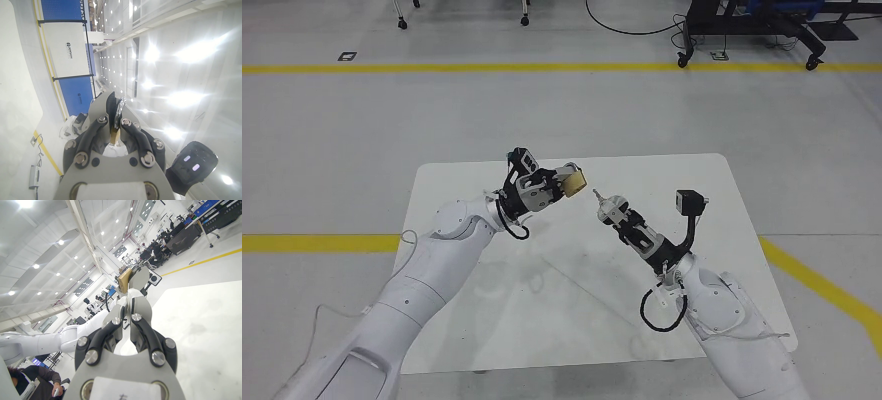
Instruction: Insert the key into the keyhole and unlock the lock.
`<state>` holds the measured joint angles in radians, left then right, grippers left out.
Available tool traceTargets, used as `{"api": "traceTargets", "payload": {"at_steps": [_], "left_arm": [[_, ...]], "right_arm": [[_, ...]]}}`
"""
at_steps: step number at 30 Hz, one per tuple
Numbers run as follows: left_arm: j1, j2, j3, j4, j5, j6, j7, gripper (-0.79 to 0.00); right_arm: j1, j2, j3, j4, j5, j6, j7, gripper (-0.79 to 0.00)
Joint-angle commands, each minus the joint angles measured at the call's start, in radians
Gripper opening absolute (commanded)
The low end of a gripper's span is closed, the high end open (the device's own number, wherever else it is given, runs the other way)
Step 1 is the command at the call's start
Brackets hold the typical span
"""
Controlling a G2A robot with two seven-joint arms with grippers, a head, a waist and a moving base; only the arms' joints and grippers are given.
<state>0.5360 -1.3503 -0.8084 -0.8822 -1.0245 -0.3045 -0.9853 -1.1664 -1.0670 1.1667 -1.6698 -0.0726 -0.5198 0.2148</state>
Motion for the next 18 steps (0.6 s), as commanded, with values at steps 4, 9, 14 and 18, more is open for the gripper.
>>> {"api": "traceTargets", "payload": {"at_steps": [4,9,14,18], "left_arm": [[0.008,0.0,0.001,-0.012,0.023,-0.006,0.022,-0.785],[0.037,0.003,-0.01,-0.07,0.142,-0.046,0.143,-0.785],[0.052,0.006,-0.035,-0.106,0.194,-0.038,0.201,-0.785],[0.06,0.008,-0.047,-0.132,0.255,-0.021,0.231,-0.785]], "right_arm": [[0.0,0.0,0.0,0.0,0.0,0.0,0.0,-0.785],[-0.021,-0.003,-0.002,-0.019,0.011,0.034,-0.006,-0.785],[-0.053,-0.008,-0.006,-0.046,0.041,0.059,-0.001,-0.785],[-0.066,-0.013,-0.01,-0.058,0.053,0.079,-0.005,-0.785]]}}
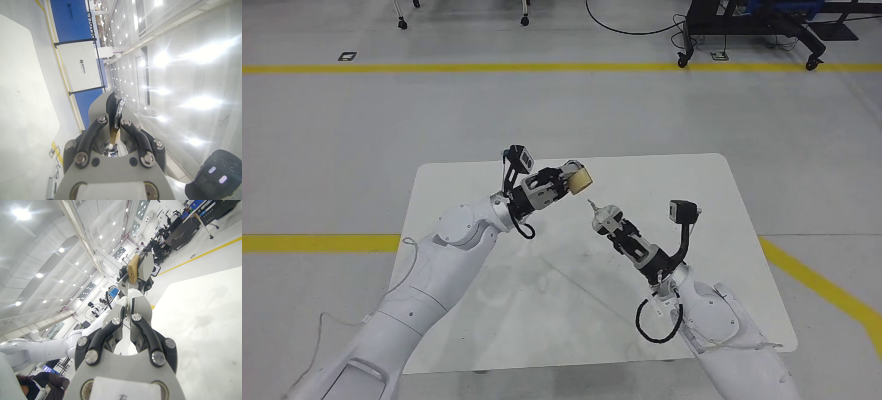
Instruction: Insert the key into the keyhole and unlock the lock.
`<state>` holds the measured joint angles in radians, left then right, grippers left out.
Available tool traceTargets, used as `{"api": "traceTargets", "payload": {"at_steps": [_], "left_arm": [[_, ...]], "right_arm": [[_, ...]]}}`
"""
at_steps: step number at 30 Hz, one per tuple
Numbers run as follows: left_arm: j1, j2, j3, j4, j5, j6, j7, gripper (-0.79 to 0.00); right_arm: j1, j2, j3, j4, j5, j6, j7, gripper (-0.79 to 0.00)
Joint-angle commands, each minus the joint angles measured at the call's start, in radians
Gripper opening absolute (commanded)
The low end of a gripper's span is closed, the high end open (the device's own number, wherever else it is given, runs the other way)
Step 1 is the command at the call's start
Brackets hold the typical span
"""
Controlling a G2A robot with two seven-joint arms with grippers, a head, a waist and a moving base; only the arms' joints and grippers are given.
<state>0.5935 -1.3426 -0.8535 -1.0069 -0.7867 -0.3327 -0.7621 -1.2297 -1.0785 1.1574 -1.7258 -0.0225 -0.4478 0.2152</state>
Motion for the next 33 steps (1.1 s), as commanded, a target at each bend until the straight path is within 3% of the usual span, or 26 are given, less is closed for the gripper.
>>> {"api": "traceTargets", "payload": {"at_steps": [1,33], "left_arm": [[0.005,0.001,-0.004,-0.014,0.034,0.009,0.016,-0.785],[0.073,-0.008,-0.082,-0.077,0.177,0.026,0.024,-0.785]], "right_arm": [[-0.004,-0.003,-0.003,-0.006,0.005,0.01,-0.008,-0.785],[-0.011,-0.038,0.003,-0.009,-0.031,0.093,-0.022,-0.785]]}}
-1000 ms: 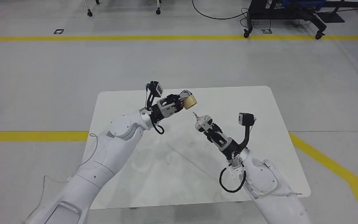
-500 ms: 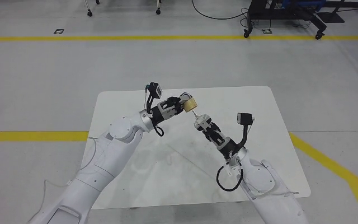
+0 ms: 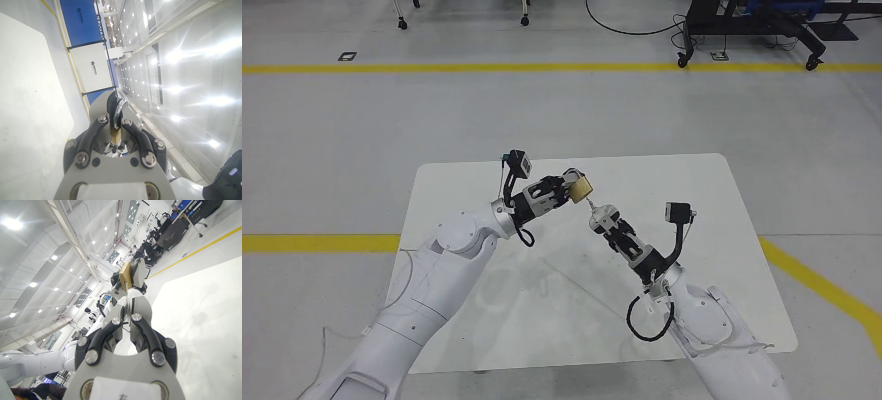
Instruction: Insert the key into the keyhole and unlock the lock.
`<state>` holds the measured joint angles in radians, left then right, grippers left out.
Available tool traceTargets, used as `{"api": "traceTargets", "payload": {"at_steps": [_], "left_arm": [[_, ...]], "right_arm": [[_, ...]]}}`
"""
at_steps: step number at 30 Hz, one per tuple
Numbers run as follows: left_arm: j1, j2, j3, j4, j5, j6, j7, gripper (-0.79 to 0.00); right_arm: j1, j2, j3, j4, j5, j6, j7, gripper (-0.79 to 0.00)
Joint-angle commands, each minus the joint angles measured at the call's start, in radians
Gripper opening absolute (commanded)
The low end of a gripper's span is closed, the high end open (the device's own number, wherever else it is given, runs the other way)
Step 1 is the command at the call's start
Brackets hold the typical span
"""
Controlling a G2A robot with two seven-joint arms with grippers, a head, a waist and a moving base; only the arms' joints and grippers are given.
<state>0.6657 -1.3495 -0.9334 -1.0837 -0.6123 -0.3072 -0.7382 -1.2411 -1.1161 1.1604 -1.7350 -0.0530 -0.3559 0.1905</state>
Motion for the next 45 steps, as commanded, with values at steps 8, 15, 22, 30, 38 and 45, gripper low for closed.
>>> {"api": "traceTargets", "payload": {"at_steps": [8,15,22,30,38,45], "left_arm": [[0.001,-0.003,-0.023,0.003,0.028,-0.006,0.011,-0.785],[0.004,-0.006,-0.029,-0.012,0.078,-0.009,0.028,-0.785],[0.01,-0.011,-0.031,-0.018,0.1,-0.011,0.028,-0.785],[0.022,-0.013,-0.047,-0.029,0.134,-0.043,0.05,-0.785],[0.036,-0.017,-0.058,-0.03,0.071,-0.036,0.038,-0.785],[0.036,-0.017,-0.058,-0.03,0.071,-0.036,0.038,-0.785]], "right_arm": [[-0.004,-0.007,0.003,-0.006,0.003,-0.004,0.017,-0.785],[0.009,-0.015,-0.001,0.001,0.002,0.011,0.028,-0.785],[0.017,-0.022,-0.002,0.009,-0.008,0.021,0.027,-0.785],[0.007,-0.029,0.009,0.004,-0.005,0.012,0.001,-0.785],[-0.015,-0.033,0.029,0.007,-0.078,0.023,-0.039,-0.785],[-0.019,-0.033,0.028,0.0,-0.089,0.026,-0.04,-0.785]]}}
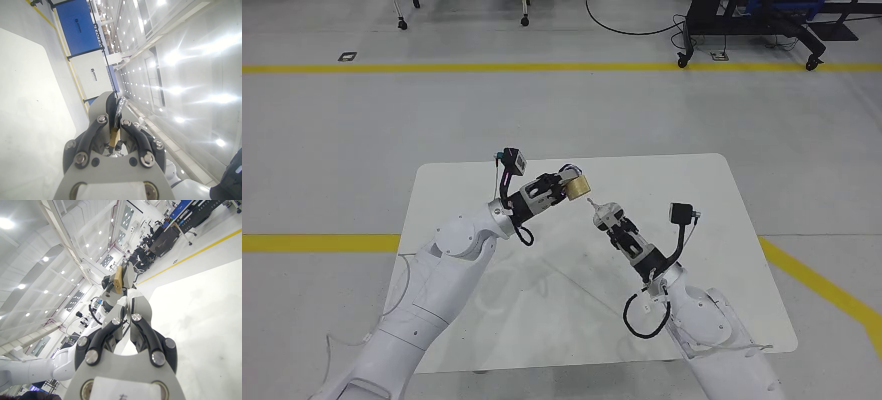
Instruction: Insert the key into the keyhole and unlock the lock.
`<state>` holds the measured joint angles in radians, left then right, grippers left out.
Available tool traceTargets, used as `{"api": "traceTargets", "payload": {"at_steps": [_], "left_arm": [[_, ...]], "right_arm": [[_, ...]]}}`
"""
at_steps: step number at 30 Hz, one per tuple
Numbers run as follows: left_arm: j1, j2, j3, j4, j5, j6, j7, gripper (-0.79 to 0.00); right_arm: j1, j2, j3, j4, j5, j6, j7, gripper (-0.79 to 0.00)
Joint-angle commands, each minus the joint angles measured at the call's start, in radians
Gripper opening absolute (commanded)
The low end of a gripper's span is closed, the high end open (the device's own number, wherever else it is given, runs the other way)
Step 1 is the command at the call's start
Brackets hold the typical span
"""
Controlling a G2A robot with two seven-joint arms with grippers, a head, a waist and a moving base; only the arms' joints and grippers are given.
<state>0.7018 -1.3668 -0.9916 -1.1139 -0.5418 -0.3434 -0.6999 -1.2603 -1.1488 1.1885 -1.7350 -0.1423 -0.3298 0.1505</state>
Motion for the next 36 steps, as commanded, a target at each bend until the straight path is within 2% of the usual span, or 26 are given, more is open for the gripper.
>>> {"api": "traceTargets", "payload": {"at_steps": [1,6,10,16,23,36], "left_arm": [[0.0,0.0,0.0,0.0,0.0,0.0,0.0,-0.785],[0.013,-0.006,0.009,-0.024,0.025,0.08,0.074,-0.785],[0.02,-0.021,0.019,-0.037,-0.017,0.069,0.129,-0.785],[0.005,-0.037,0.033,-0.008,-0.01,0.028,0.162,-0.785],[-0.008,-0.052,0.046,0.024,0.018,0.01,0.198,-0.785],[-0.004,-0.069,0.038,0.055,-0.002,0.031,0.178,-0.785]], "right_arm": [[0.0,0.0,0.0,0.0,0.0,0.0,0.0,-0.785],[-0.002,0.0,0.0,-0.001,0.002,0.002,-0.002,-0.785],[-0.019,-0.011,-0.009,-0.002,0.058,0.021,-0.062,-0.785],[-0.029,-0.029,-0.044,0.008,0.121,0.021,-0.128,-0.785],[-0.017,-0.046,-0.059,0.023,0.184,0.027,-0.164,-0.785],[0.01,-0.068,-0.069,0.046,0.212,0.036,-0.166,-0.785]]}}
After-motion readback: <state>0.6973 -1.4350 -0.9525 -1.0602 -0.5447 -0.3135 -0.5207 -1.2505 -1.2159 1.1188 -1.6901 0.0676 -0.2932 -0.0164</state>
